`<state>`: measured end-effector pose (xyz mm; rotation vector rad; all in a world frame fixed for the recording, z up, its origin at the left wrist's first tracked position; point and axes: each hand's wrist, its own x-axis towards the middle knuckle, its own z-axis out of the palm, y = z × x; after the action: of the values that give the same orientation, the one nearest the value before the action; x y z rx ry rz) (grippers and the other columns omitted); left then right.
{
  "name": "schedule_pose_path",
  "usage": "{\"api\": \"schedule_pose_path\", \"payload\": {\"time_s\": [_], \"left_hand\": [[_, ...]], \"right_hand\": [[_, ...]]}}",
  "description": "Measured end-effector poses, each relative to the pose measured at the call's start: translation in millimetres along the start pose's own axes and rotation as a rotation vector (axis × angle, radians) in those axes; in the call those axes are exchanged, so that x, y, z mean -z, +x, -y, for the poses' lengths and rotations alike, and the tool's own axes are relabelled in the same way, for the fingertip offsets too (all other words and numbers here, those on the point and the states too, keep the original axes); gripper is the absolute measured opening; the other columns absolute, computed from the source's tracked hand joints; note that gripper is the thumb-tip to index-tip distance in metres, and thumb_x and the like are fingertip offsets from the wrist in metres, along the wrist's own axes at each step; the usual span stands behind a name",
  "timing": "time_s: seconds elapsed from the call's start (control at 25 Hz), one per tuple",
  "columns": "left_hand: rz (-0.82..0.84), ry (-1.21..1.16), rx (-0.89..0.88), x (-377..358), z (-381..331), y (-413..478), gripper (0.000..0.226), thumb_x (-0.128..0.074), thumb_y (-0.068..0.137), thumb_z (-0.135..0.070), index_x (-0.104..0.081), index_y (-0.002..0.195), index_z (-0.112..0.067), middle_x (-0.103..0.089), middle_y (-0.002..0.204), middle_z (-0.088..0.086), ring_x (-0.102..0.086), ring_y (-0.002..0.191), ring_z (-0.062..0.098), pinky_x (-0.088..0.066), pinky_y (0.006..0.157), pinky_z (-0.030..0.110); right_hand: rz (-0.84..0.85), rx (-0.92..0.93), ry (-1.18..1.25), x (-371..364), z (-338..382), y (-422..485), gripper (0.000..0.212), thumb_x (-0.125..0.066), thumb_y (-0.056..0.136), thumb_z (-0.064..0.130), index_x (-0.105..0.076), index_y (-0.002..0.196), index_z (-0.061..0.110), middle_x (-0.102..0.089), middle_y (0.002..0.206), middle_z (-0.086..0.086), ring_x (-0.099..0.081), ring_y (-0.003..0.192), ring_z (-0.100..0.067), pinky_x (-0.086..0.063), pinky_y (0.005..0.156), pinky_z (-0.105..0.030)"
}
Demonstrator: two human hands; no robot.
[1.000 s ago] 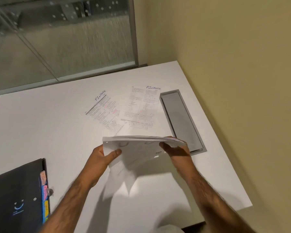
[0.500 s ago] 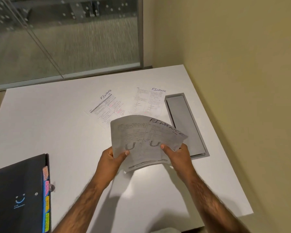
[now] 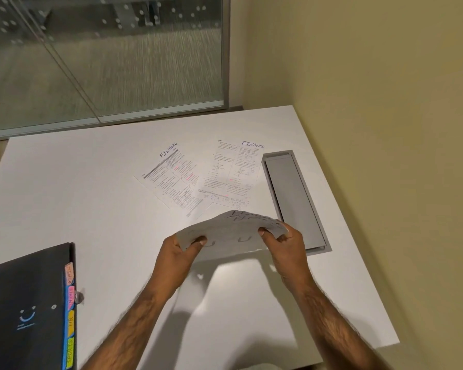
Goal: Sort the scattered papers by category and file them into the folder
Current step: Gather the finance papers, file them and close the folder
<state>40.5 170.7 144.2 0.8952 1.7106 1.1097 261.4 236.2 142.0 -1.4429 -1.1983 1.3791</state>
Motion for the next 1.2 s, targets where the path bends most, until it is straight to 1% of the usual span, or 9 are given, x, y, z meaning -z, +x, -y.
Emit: {"api": "schedule_pose_path", "payload": {"time_s": [0.12, 0.28, 0.48, 0.56, 0.68, 0.8, 0.88, 0.96, 1.2], "left_hand": [[-0.013, -0.048, -0.066, 4, -4, 0, 0.031, -0.074, 0.089, -0.007, -0.077, 0.084, -0.037, -0.078, 0.084, -0.015, -0.071, 0.080, -0.002, -0.052, 0.072, 0.012], [0.053, -0.093, -0.021, 1, -3, 0, 0.023, -0.079, 0.086, -0.013, -0.077, 0.098, -0.032, -0.079, 0.098, -0.011, -0.073, 0.096, 0.005, -0.053, 0.085, 0.026], [0.067, -0.036, -0.030, -1, -2, 2, 0.032, -0.076, 0.088, -0.012, -0.078, 0.082, -0.043, -0.078, 0.087, -0.012, -0.070, 0.080, 0.002, -0.051, 0.077, 0.020], [0.059, -0.052, -0.024, 3, 1, 3, 0.016, -0.079, 0.087, -0.019, -0.078, 0.092, -0.034, -0.079, 0.092, -0.010, -0.072, 0.082, 0.009, -0.051, 0.081, 0.025], [0.103, -0.069, 0.042, 3, 7, 1, 0.024, -0.078, 0.087, -0.014, -0.076, 0.098, -0.034, -0.079, 0.099, -0.016, -0.073, 0.094, 0.000, -0.052, 0.089, 0.029], [0.087, -0.023, 0.057, 1, 16, 2, 0.029, -0.077, 0.088, -0.014, -0.077, 0.091, -0.043, -0.078, 0.098, -0.018, -0.072, 0.095, 0.000, -0.055, 0.092, 0.033], [0.083, -0.033, 0.044, 2, 19, 4, 0.018, -0.078, 0.086, -0.027, -0.075, 0.102, -0.036, -0.078, 0.104, -0.013, -0.073, 0.100, 0.005, -0.056, 0.092, 0.033], [0.109, -0.029, 0.049, 4, 22, 3, 0.031, -0.077, 0.080, -0.038, -0.073, 0.109, -0.030, -0.078, 0.107, -0.012, -0.073, 0.102, 0.007, -0.056, 0.089, 0.029], [0.207, 0.047, 0.175, 9, 39, 2, 0.047, -0.078, 0.081, -0.045, -0.070, 0.123, -0.025, -0.076, 0.117, -0.009, -0.072, 0.107, 0.012, -0.058, 0.096, 0.042]], "right_hand": [[0.018, 0.060, -0.016, 3, 5, 3, 0.035, -0.072, 0.087, 0.014, -0.073, 0.108, 0.042, -0.077, 0.102, 0.002, -0.060, 0.079, -0.040, -0.059, 0.083, -0.040], [0.131, -0.030, 0.034, 0, -3, 2, 0.054, -0.067, 0.089, -0.009, -0.059, 0.128, 0.026, -0.076, 0.097, 0.010, -0.070, 0.093, -0.006, -0.051, 0.085, -0.015], [0.053, -0.108, 0.024, -7, -4, -5, 0.029, -0.065, 0.091, -0.005, -0.073, 0.092, 0.022, -0.078, 0.086, 0.014, -0.072, 0.087, -0.005, -0.054, 0.085, -0.023], [0.057, -0.098, 0.017, -7, -5, -4, 0.029, -0.066, 0.091, -0.003, -0.072, 0.092, 0.026, -0.079, 0.091, 0.012, -0.073, 0.089, -0.006, -0.054, 0.086, -0.023], [0.149, -0.071, -0.081, -6, -14, 0, 0.035, -0.067, 0.089, -0.003, -0.071, 0.106, 0.026, -0.076, 0.107, 0.005, -0.070, 0.103, -0.011, -0.052, 0.092, -0.029], [0.103, -0.097, -0.044, -9, -13, -3, 0.032, -0.061, 0.092, -0.007, -0.074, 0.101, 0.022, -0.079, 0.095, 0.011, -0.071, 0.090, -0.001, -0.053, 0.082, -0.019], [0.066, -0.074, -0.012, -11, -12, -1, 0.032, -0.060, 0.093, -0.006, -0.074, 0.096, 0.022, -0.078, 0.089, 0.015, -0.070, 0.084, 0.000, -0.053, 0.077, -0.014], [0.042, -0.063, -0.031, -13, -13, 0, 0.029, -0.063, 0.092, -0.002, -0.071, 0.097, 0.025, -0.078, 0.089, 0.018, -0.071, 0.085, 0.001, -0.055, 0.076, -0.013], [0.076, -0.144, -0.133, -23, -27, 2, 0.026, -0.062, 0.096, 0.009, -0.071, 0.099, 0.033, -0.078, 0.096, 0.008, -0.074, 0.094, -0.018, -0.061, 0.078, -0.035]]}}
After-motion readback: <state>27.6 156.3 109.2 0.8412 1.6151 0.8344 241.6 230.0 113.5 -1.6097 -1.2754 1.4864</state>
